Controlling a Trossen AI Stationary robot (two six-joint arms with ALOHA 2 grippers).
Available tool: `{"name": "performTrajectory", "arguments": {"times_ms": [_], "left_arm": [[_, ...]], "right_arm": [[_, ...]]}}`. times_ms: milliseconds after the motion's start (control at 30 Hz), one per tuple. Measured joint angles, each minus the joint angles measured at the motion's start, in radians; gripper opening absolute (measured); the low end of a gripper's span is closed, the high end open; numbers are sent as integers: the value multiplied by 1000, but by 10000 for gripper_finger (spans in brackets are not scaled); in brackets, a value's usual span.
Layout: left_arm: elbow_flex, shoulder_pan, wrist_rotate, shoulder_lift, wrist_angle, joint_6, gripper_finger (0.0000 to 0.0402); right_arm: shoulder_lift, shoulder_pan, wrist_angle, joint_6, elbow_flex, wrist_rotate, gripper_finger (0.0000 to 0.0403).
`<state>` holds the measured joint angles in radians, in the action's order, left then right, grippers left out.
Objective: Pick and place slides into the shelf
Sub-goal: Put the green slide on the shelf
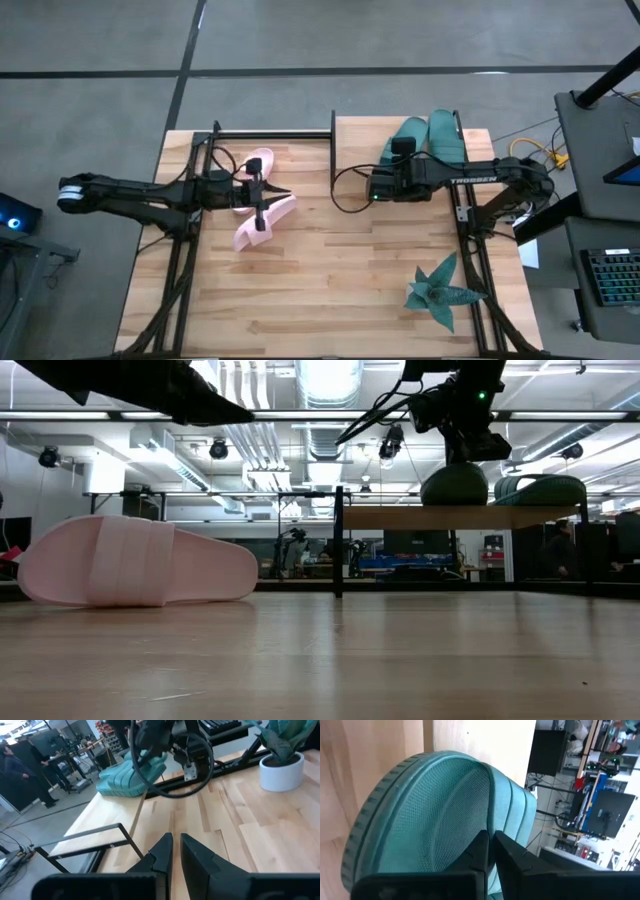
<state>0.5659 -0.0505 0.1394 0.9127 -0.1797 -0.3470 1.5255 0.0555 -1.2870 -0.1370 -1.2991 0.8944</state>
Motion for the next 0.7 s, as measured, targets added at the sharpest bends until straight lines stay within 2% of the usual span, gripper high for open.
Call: {"name": "performTrajectory", "arguments": {"times_ms": [267, 567, 700], "left_arm": [[0, 0, 0, 30, 2, 0, 20], [0, 0, 0, 28, -1, 0, 20], [0, 0, 0, 34, -1, 0, 20]], "right_arm": [[-34, 0, 1, -115, 0, 12, 13], [-131, 0, 13, -264, 4, 43, 12], [-189, -1, 49, -307, 65, 44, 12]]}}
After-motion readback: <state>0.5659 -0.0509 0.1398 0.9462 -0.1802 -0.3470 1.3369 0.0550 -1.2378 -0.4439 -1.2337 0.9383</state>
